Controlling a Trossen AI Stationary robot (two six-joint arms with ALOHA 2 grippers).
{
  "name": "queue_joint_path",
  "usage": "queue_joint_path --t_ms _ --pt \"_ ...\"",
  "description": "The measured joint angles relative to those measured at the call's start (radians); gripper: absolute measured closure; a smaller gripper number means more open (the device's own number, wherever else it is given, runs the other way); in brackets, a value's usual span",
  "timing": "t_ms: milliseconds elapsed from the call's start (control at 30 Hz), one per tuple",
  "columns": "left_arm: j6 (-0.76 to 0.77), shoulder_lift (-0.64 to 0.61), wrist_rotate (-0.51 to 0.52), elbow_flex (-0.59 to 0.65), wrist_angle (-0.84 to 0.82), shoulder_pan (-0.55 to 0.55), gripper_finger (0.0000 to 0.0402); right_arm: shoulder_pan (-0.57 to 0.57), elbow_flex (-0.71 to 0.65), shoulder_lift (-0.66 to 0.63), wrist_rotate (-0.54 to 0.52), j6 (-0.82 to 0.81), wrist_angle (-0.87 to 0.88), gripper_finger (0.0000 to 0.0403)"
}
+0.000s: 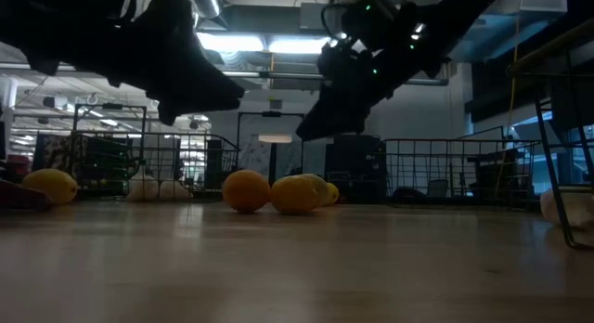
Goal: Sort produce into baskets
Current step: Put the yellow lemon into the top right wire basket
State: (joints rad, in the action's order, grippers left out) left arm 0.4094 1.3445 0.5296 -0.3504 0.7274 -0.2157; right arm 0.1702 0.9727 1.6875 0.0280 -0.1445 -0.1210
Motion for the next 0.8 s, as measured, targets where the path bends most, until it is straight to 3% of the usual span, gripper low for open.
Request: queue_joint_path --t_ms 167,400,567,800 --pt "-0.002 0.014 0.002 0.0 0.022 0.0 0.0279 0.066 0.011 0.0 0.029 0.007 0.103 0.0193" --pt "-0.001 0.014 0.004 0.0 0.017 0.0 0.0279 0.071 0.011 0.0 0.018 0.007 0.107 0.0113" --pt "-0.003 0.014 0.024 0.0 0.017 0.0 0.0279 0.067 0.011 0.014 -0.01 0.004 0.076 0.0099" --pt "-0.001 0.014 0.026 -0.001 0.013 0.0 0.0279 0.034 0.01 0.088 -0.045 -0.01 0.02 0.0112"
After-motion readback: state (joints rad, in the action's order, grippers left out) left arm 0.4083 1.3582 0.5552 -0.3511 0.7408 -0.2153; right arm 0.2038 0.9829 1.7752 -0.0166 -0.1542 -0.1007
